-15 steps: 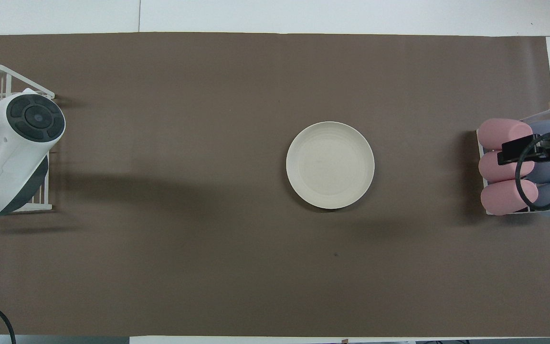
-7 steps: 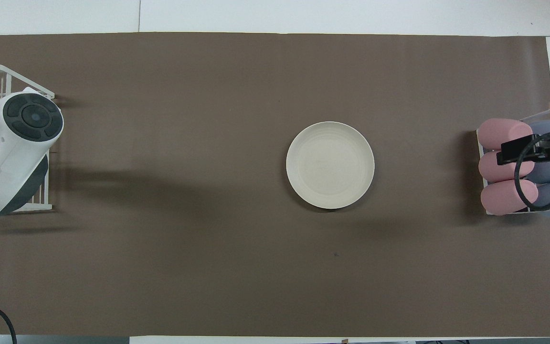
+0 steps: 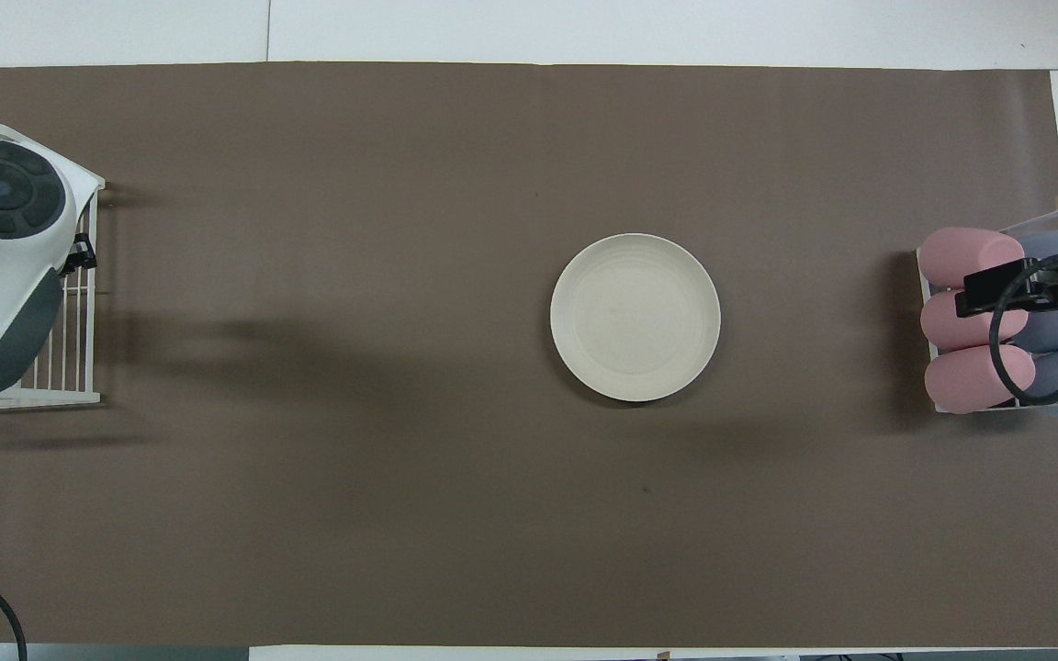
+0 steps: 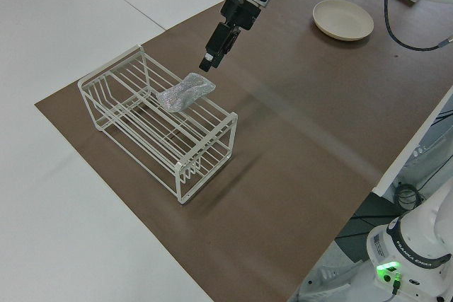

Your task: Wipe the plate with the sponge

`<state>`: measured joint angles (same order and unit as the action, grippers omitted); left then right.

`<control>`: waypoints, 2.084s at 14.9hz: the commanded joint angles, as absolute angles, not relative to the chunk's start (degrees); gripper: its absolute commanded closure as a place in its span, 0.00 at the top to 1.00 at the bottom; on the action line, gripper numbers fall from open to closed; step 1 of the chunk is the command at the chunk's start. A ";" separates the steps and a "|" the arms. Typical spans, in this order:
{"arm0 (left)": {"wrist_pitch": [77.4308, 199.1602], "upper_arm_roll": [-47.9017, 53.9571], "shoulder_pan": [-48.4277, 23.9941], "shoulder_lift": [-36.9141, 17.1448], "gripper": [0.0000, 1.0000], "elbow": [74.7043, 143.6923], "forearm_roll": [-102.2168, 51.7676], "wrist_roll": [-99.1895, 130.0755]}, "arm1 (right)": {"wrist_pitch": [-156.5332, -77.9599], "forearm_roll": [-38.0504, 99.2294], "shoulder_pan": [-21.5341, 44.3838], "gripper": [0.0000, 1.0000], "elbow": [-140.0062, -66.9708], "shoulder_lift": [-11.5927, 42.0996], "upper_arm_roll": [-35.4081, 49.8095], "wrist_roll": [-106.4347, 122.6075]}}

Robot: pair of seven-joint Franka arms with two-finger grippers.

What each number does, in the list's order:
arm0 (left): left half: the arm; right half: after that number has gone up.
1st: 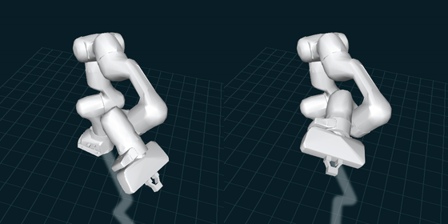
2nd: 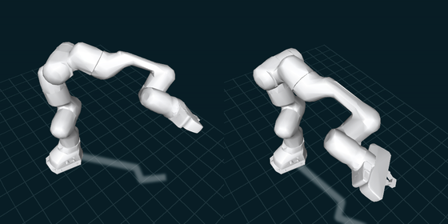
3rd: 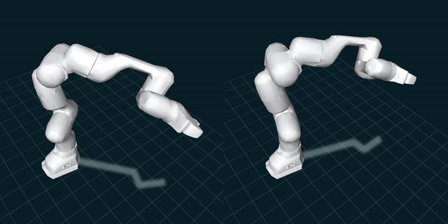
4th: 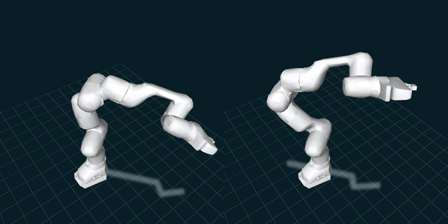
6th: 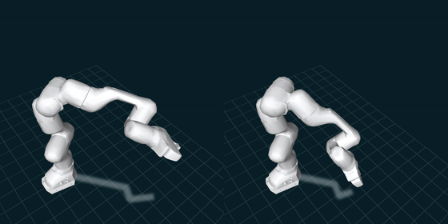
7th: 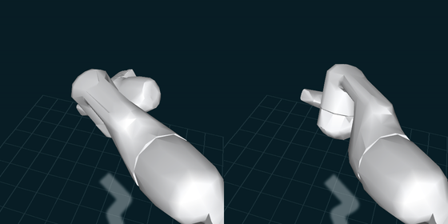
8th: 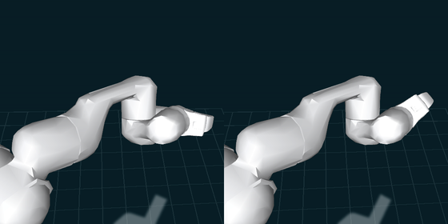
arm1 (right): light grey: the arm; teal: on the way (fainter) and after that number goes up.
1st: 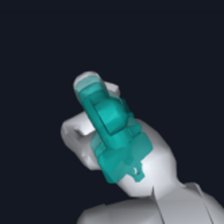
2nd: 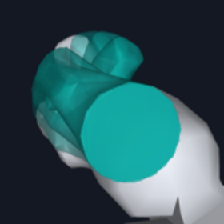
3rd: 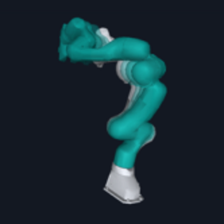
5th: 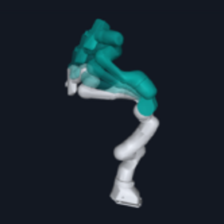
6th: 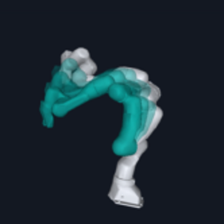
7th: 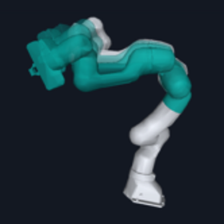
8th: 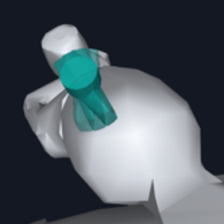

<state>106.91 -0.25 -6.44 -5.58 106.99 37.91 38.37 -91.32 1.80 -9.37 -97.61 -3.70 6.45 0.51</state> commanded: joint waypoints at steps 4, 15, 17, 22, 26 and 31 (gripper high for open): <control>98.45 -0.62 -4.49 0.78 1.00 101.78 20.51 34.38 | -90.79 1.05 -9.76 1.00 -97.82 -4.04 6.94 -0.62; 87.63 -1.76 -2.20 5.98 1.00 100.73 -4.39 11.33 | -90.97 1.05 -9.67 1.00 -97.82 -4.04 6.94 -0.26; 83.79 -1.93 -2.90 2.40 1.00 93.56 -3.79 13.00 | -90.88 1.05 -9.67 1.00 -97.82 -3.96 6.94 -0.26; 82.44 -1.14 -5.36 0.61 1.00 90.17 0.97 11.35 | -90.88 1.05 -9.67 1.00 -97.82 -4.04 6.94 0.09; 84.11 -1.23 -5.19 0.79 1.00 91.32 0.88 8.61 | -91.05 1.05 -9.67 1.00 -97.82 -4.04 6.94 0.09; 83.76 -1.23 -5.19 0.70 1.00 90.97 1.23 8.70 | -91.14 1.05 -9.67 1.00 -97.82 -4.04 6.94 0.09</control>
